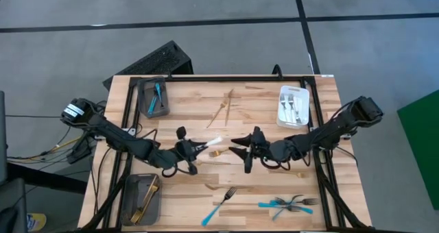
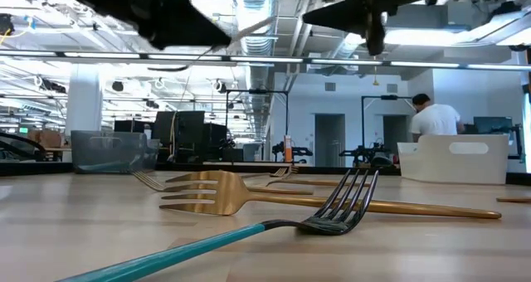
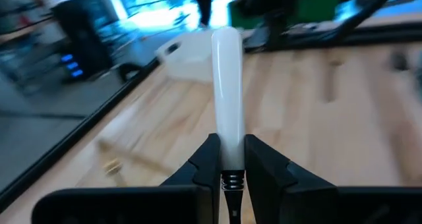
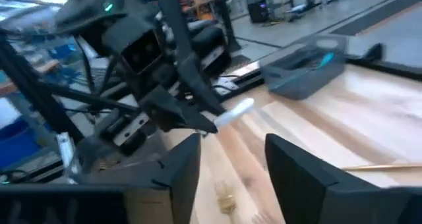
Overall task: Sort silverware by color (type)
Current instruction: Put the white fork into the white bin
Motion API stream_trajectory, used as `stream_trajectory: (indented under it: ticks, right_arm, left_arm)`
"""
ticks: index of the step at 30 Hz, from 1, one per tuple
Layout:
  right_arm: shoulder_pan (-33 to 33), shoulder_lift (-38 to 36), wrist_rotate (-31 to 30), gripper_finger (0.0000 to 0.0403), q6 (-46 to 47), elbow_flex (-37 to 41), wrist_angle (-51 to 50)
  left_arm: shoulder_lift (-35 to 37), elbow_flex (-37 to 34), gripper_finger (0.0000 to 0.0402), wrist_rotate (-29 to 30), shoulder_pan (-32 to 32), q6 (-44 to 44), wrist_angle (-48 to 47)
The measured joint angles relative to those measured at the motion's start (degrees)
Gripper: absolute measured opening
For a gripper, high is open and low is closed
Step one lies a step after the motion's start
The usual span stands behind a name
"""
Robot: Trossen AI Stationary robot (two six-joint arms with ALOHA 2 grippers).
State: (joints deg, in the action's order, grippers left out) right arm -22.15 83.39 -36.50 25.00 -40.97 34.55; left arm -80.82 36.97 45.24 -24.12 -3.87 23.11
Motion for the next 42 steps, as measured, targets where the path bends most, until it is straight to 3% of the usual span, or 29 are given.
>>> stream_trajectory:
  ticks: [4,6,16,21,27,30,35,42]
  right_arm:
    - [1.46,5.05,4.32,0.0220,-0.50,-0.86,7.00]
    - [2.12,8.15,5.65,0.0224,-2.18,-1.81,9.50]
    - [3.67,16.94,1.13,0.0204,-5.65,-7.75,19.54]
    - [4.43,17.11,0.16,0.0153,-6.47,-9.13,19.47]
    - [5.26,17.03,0.39,0.0034,-6.80,-9.33,16.92]
    - [5.25,16.96,0.29,0.0032,-9.28,-9.38,14.97]
    - [4.59,13.57,-9.63,0.0032,-11.48,-9.23,2.33]
    - [0.35,2.99,-33.73,0.0032,-13.08,-9.22,-25.08]
  left_arm:
    - [0.00,0.04,0.0037,-5.98,1.43,4.17,5.12]
    - [0.00,0.04,0.0037,-6.19,2.03,5.67,6.22]
    - [0.07,0.08,0.0038,-5.35,2.98,10.21,7.02]
    - [0.07,0.09,0.0038,-5.54,2.95,10.75,5.76]
    - [0.07,0.09,0.0038,-4.57,2.96,9.96,4.54]
    - [0.04,0.09,0.0040,-3.29,2.96,8.43,3.53]
    - [0.11,0.09,0.0055,-1.69,2.96,4.65,-1.05]
    - [0.11,0.09,0.0074,3.45,2.96,-5.83,-13.65]
